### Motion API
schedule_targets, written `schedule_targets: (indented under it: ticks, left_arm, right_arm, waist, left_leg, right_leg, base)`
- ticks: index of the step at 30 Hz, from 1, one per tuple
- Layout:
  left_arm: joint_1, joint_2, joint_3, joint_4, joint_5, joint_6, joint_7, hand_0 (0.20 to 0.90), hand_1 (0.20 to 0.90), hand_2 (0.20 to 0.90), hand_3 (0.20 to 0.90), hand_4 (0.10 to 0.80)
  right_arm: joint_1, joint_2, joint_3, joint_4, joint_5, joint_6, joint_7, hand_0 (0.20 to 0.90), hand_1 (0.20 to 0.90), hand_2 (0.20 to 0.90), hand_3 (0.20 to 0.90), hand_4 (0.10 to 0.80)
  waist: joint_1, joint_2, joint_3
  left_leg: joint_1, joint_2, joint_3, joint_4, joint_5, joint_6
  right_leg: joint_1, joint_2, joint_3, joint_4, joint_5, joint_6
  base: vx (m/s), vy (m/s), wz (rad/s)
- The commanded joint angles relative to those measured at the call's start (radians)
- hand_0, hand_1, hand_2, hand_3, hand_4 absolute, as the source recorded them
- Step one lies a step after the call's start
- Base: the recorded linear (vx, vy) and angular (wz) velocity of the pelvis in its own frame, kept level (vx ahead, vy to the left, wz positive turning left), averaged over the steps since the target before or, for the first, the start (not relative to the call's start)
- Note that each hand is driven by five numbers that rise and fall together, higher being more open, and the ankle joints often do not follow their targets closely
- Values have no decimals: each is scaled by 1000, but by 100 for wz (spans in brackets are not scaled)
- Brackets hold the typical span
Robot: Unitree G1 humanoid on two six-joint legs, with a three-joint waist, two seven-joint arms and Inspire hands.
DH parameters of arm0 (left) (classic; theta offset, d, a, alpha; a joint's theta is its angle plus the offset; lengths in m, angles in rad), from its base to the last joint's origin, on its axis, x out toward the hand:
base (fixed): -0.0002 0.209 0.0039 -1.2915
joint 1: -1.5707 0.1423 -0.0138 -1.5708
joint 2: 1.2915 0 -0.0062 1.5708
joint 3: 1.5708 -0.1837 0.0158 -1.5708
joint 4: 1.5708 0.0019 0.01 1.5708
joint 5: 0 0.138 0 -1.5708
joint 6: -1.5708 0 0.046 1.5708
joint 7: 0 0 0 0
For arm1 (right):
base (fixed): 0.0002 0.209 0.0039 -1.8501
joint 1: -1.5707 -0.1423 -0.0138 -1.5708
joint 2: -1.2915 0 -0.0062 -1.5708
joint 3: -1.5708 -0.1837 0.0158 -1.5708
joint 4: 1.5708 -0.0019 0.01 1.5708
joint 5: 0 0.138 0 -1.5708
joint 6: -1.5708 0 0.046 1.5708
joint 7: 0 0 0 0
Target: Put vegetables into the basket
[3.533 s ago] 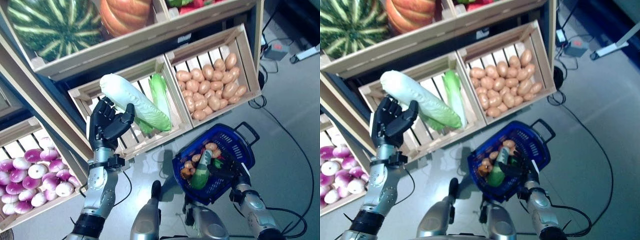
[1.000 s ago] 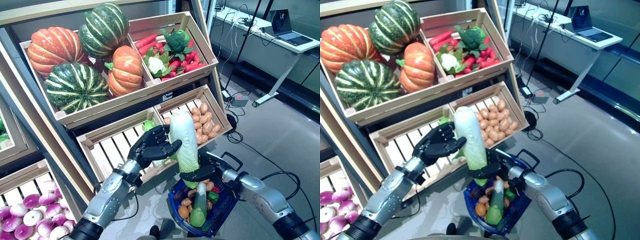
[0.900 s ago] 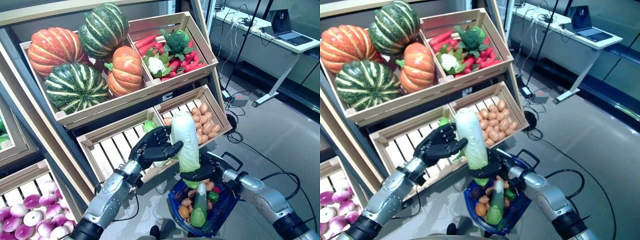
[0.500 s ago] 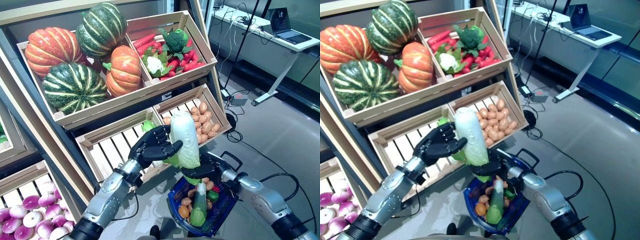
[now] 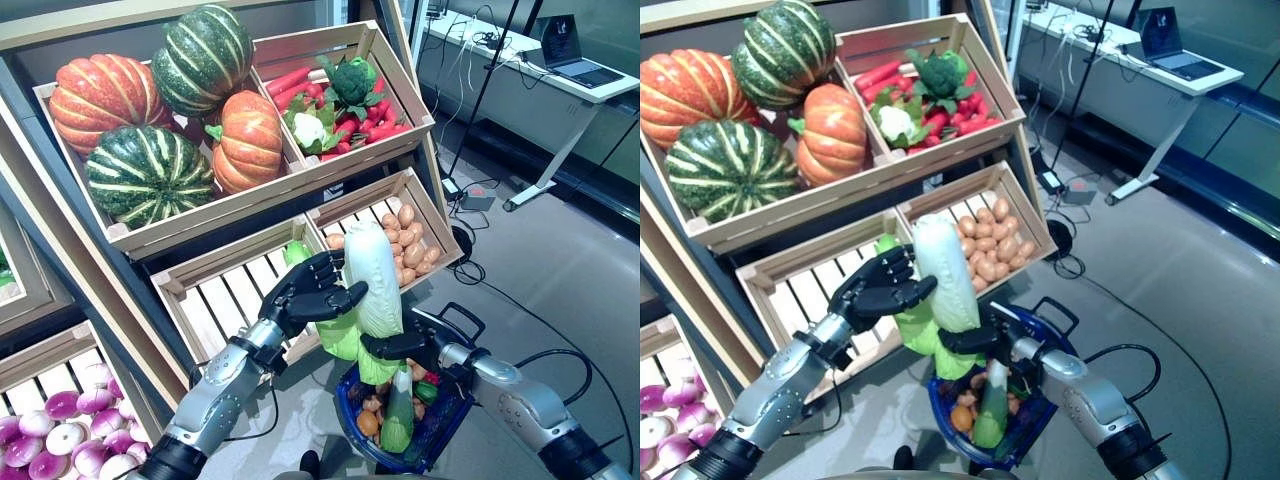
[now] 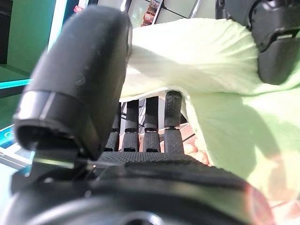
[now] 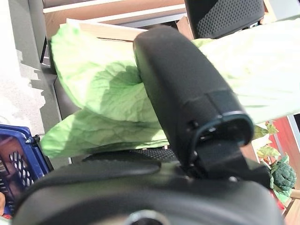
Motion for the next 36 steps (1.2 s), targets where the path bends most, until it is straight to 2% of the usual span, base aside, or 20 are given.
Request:
schedule_targets:
  ticks: [1, 7, 13, 18, 22, 25, 27, 30, 31, 32, 34, 36]
  left_arm:
    - [-78, -25, 4, -61, -28, -61, -29, 900, 900, 900, 900, 800]
    - [-57, -27, 36, -66, -37, -41, -13, 900, 900, 900, 900, 800]
    - [-30, -22, 67, -85, -39, -28, -12, 900, 900, 900, 900, 800]
    - [20, -26, 125, -102, -13, -33, -9, 900, 900, 900, 900, 800]
    - [46, -23, 160, -110, -6, -44, 2, 900, 900, 900, 900, 800]
    - [76, -19, 202, -124, 30, -84, 9, 900, 900, 900, 900, 800]
    - [65, -7, 212, -126, 39, -130, 18, 900, 900, 900, 900, 800]
    - [-12, 16, 207, -120, 51, -210, 56, 900, 900, 900, 900, 800]
    - [-19, 17, 207, -118, 52, -214, 59, 900, 900, 900, 900, 800]
    - [-82, 21, 194, -103, 49, -257, 88, 900, 900, 900, 900, 800]
    - [-109, 20, 189, -96, 40, -285, 107, 900, 900, 900, 900, 800]
    - [-152, 20, 202, -98, 66, -344, 139, 900, 900, 900, 900, 800]
  right_arm:
    - [-77, 38, -95, -51, 62, -135, -32, 300, 300, 300, 300, 400]
    - [-34, 28, -148, -39, 40, -134, -77, 300, 300, 300, 300, 400]
    - [14, 18, -219, -39, 53, -174, -127, 300, 300, 300, 300, 400]
    - [95, 57, -331, -48, 79, -245, -214, 300, 300, 300, 300, 400]
    - [134, 80, -378, -47, 94, -274, -247, 300, 300, 300, 300, 400]
    - [163, 104, -417, -27, 119, -320, -288, 300, 300, 300, 300, 400]
    - [148, 120, -422, 8, 127, -389, -326, 300, 300, 300, 300, 400]
    - [62, 139, -421, 74, 159, -483, -370, 300, 300, 300, 300, 400]
    - [54, 140, -421, 79, 159, -487, -371, 300, 300, 300, 300, 400]
    - [-13, 137, -409, 124, 188, -523, -389, 300, 300, 300, 300, 400]
    - [-46, 136, -403, 154, 217, -535, -388, 300, 300, 300, 300, 400]
    - [-130, 144, -397, 243, 336, -576, -355, 300, 300, 300, 300, 400]
  waist:
    - [5, -25, -63]
    - [1, -26, -56]
    - [-6, -28, -45]
    - [-24, -28, -39]
    - [-32, -26, -31]
    - [-38, -23, -11]
    - [-35, -17, 21]
    - [-32, -3, 102]
    - [-33, -3, 107]
    - [-30, 6, 164]
    - [-26, 12, 193]
    - [-11, 29, 272]
  left_leg:
    - [18, 5, -12, 2, -83, -23]
    - [17, 8, -7, 2, -83, -22]
    - [15, 11, 2, 2, -81, -20]
    - [9, 17, 14, 2, -80, -20]
    - [1, 21, 24, 2, -77, -20]
    - [-10, 22, 31, 2, -70, -19]
    - [-40, 20, 23, 2, -63, -16]
    - [-106, 17, 13, 2, -41, -16]
    - [-111, 17, 12, 2, -39, -16]
    - [-152, 13, 7, 14, -25, -17]
    - [-179, 8, 2, 36, -22, -19]
    - [-298, -3, -6, 146, -23, -39]
  right_leg:
    - [15, -56, -11, 1, 12, 51]
    - [12, -54, -8, 1, 14, 51]
    - [5, -49, 1, 1, 19, 49]
    - [-5, -38, 9, 1, 19, 47]
    - [-13, -30, 15, 1, 17, 43]
    - [-24, -20, 25, 1, 18, 35]
    - [-48, -17, 23, 9, 17, 28]
    - [-127, -8, 19, 73, -2, 17]
    - [-134, -8, 18, 80, -4, 17]
    - [-181, -4, 16, 120, -12, 9]
    - [-204, -3, 12, 142, -17, 5]
    - [-279, -11, -8, 198, -23, -7]
  base:
    - [0, 0, 0]
    - [0, 0, 0]
    - [-11, -20, -6]
    - [12, -44, -4]
    - [9, -42, -6]
    - [-19, -54, -10]
    - [-161, -63, -8]
    - [-321, -44, 0]
    - [-381, -47, 9]
    - [-229, -31, 7]
    - [-284, -43, 18]
    - [-321, -60, 25]
